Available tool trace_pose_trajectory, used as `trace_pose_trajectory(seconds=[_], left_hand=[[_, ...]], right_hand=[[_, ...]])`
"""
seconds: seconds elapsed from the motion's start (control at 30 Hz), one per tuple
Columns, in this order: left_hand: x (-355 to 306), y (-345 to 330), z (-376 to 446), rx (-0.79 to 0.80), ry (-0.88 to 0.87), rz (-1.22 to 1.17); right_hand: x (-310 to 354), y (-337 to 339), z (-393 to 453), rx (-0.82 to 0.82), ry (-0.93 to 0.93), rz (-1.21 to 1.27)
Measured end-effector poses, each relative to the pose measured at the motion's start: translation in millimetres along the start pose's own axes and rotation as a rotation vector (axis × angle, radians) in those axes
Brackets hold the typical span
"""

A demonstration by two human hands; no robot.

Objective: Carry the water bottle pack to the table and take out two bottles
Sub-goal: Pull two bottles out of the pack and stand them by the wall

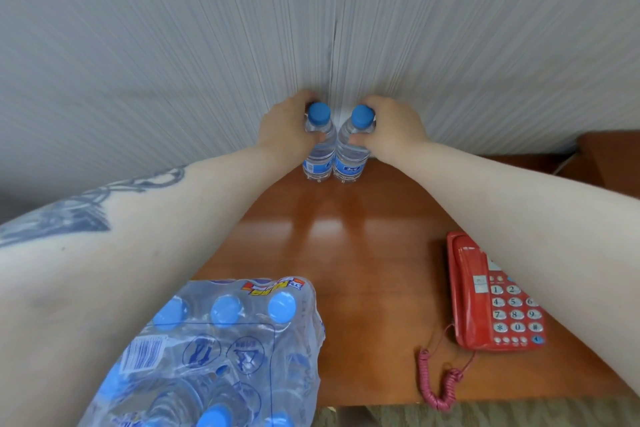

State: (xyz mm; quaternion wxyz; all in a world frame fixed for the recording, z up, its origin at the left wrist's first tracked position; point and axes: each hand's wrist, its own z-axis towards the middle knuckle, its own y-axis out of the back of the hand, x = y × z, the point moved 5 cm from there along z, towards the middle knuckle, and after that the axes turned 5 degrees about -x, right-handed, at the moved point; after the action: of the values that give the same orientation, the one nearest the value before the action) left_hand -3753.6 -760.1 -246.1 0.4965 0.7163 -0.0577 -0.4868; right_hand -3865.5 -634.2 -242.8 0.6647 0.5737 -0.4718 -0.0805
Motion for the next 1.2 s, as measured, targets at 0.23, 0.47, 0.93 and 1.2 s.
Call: trace_pose_trajectory(seconds=[0.23, 0.47, 0.93, 1.2], left_hand=[[4.7, -3.6, -5.0, -0.042, 0.027, -0.131], [10.7, -6.3, 1.8, -0.118, 0.123, -0.188], [11.9, -4.6, 8.5, 0.045, -0.014, -0.151], [18.4, -12.5, -8.0, -0.097, 0.127, -0.291]], right_hand=[[-2.5, 1.0, 3.8, 0.015, -0.021, 0.015], [-5.0, -0.4, -2.3, -0.080, -0.114, 0.070], [-4.3, -0.1, -7.7, -0.106, -0.115, 0.040], [-6.5, -11.1, -15.4, -0.048, -0.095, 0.105]])
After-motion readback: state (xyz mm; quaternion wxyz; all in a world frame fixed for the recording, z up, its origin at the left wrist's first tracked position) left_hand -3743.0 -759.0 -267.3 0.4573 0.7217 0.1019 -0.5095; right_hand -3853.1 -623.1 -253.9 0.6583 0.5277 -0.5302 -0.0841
